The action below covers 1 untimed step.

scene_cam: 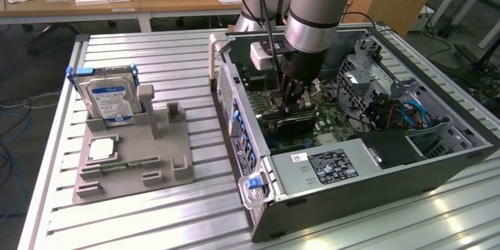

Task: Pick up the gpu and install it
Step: 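Press down on the gpu until it lock into place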

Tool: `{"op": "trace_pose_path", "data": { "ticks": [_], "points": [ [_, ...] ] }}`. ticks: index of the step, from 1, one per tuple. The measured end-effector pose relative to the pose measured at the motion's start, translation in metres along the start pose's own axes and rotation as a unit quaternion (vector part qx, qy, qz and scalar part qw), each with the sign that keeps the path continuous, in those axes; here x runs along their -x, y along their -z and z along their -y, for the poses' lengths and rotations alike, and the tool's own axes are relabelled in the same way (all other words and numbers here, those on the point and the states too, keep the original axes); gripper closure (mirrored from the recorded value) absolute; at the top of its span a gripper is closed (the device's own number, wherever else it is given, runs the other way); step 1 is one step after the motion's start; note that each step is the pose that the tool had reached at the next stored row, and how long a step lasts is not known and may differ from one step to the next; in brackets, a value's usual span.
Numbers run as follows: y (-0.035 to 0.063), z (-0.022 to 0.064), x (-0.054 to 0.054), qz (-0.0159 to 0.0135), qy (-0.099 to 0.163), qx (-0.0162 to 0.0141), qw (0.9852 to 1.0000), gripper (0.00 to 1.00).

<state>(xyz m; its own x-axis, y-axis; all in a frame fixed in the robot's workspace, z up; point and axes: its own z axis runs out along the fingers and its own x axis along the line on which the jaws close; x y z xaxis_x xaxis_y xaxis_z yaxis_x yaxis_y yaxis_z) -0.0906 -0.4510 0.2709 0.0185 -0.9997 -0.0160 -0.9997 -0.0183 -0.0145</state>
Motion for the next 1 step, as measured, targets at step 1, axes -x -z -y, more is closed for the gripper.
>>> {"op": "trace_pose_path", "data": {
  "ticks": [1],
  "points": [
    [0.0, 0.0, 0.0, 0.0, 0.0, 0.0, 1.0, 0.89]
  ]
}}
